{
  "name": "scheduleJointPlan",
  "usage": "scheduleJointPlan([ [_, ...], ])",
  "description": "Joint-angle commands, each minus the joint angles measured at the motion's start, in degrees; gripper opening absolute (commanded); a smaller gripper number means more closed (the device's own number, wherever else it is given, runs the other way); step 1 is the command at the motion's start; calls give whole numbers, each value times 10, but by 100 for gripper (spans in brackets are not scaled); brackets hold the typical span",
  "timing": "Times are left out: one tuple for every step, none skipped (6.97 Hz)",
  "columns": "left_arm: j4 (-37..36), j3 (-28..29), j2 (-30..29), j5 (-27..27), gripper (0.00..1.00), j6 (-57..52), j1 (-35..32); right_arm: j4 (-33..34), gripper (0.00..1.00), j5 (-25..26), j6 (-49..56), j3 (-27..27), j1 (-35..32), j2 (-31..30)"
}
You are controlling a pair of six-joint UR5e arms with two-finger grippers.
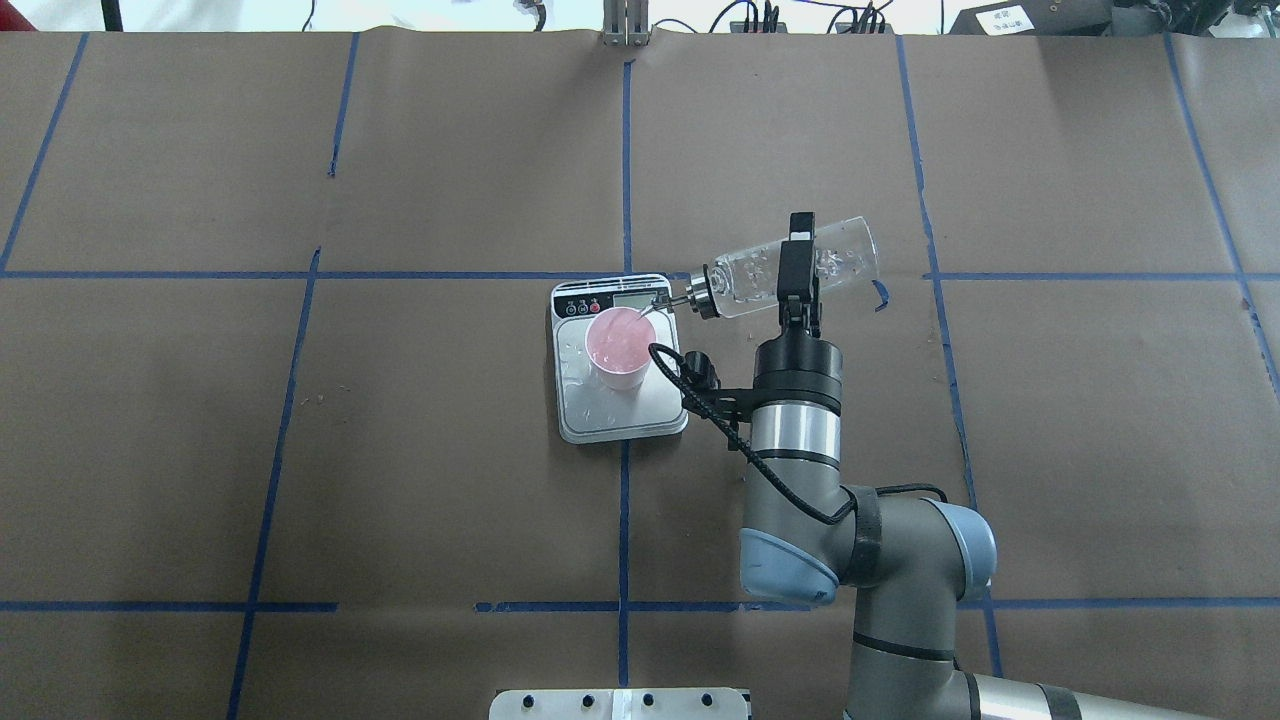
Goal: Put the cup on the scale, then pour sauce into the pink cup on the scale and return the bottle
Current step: 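Tilt the glass bottle with the right gripper to pour into the pink cup, then turn the bottle upright and carry it back toward its spot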
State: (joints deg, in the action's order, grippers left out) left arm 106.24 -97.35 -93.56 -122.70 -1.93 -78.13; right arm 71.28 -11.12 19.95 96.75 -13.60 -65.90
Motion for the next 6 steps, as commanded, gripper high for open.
scheduleJointPlan([
  [-1, -4, 0, 0, 100, 2, 0, -56, 0, -47, -125, -2, 1, -3],
  [-1, -5, -1, 1, 100, 2, 0, -91, 0, -76, -177, -3, 1, -3],
  [-1, -5, -1, 1, 100, 2, 0, -104, 0, -91, -259, -2, 1, -2],
  [-1, -5, -1, 1, 100, 2, 0, -128, 0, -137, -309, 2, 1, -3],
  [-1, -4, -5, 1, 100, 2, 0, -173, 0, -142, -313, 0, 1, -3],
  [-2, -4, -5, 1, 100, 3, 0, -216, 0, -165, -346, 2, -2, -5],
])
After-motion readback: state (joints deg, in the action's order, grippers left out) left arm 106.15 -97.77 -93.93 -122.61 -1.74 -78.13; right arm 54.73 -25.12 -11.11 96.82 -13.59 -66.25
